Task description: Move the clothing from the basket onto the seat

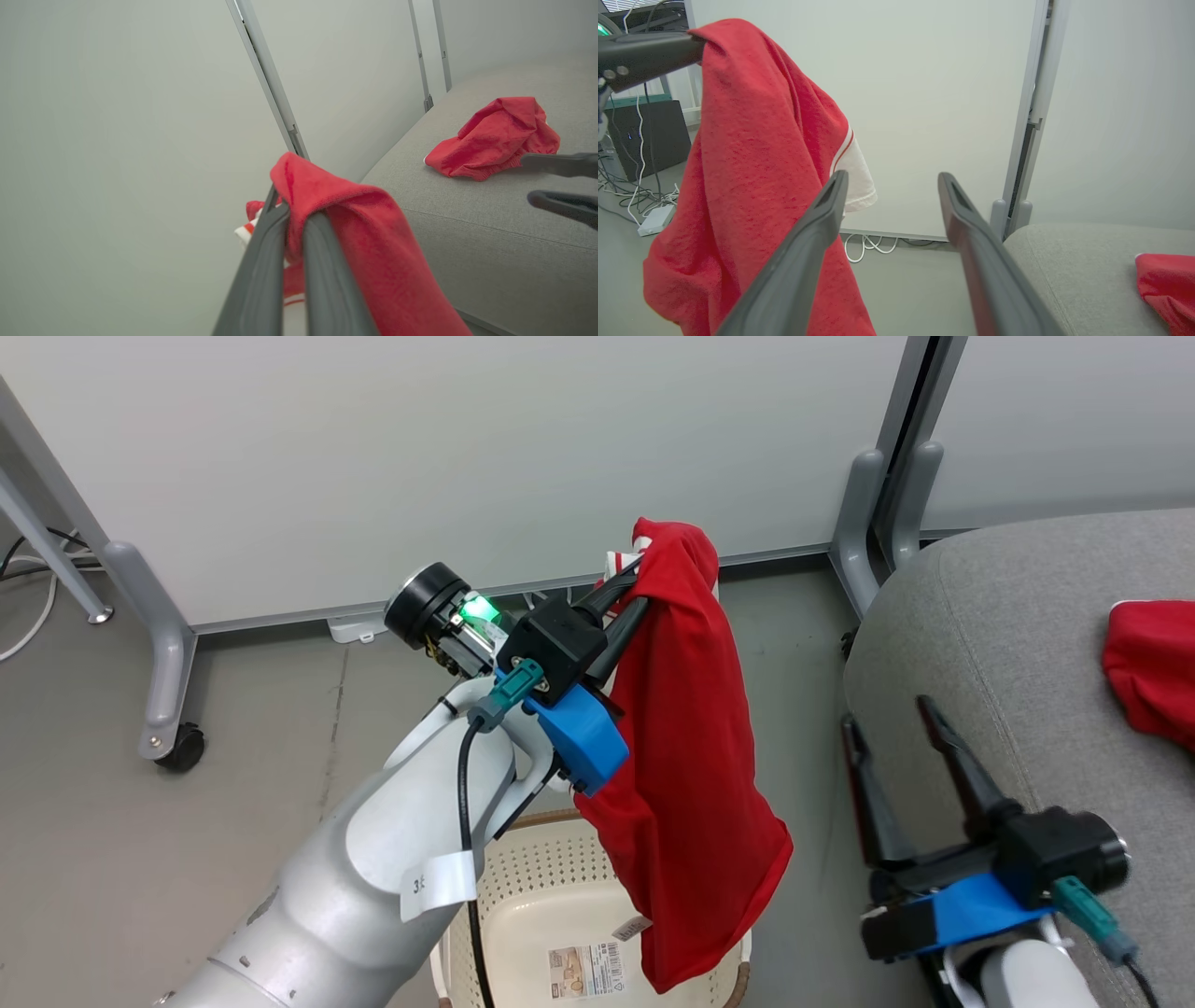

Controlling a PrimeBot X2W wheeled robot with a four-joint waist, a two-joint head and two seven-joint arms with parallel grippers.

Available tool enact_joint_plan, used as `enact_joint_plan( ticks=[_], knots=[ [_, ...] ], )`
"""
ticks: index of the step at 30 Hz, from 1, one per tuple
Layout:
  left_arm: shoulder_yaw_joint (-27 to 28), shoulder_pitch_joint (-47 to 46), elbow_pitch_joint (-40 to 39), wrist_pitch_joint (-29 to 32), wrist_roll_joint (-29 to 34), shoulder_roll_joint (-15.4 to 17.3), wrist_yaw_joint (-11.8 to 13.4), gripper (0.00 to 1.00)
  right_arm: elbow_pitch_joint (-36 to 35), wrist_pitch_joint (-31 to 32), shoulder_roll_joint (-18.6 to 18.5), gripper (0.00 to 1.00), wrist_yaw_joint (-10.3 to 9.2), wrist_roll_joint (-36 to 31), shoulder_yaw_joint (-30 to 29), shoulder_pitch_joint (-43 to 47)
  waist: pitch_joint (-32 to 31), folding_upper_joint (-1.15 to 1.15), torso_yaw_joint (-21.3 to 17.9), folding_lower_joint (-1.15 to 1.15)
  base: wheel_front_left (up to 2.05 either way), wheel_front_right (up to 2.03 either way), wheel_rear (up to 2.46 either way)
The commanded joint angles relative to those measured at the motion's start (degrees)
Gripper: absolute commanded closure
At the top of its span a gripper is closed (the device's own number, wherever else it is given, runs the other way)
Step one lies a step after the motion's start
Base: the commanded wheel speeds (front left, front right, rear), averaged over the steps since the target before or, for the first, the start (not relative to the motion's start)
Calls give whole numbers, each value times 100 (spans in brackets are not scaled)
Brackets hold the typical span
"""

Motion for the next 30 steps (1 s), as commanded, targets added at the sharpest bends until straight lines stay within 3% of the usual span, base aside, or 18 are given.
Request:
enact_joint_plan(
  ticks=[1,15,30],
  knots=[
    [10,-64,-14,-29,6,-10,-3,100,-29,2,2,0,1,-2,51,-96,11,-1,3,0,0,0,0],
    [-51,-227,-102,-29,26,-87,-3,100,250,2,0,0,1,-90,1223,-1068,276,-1,130,0,0,0,0],
    [-240,-386,-375,-29,-9,-251,-3,100,1200,4,-2,0,1,-336,1412,-1985,457,-1,417,0,0,0,0]
  ],
)
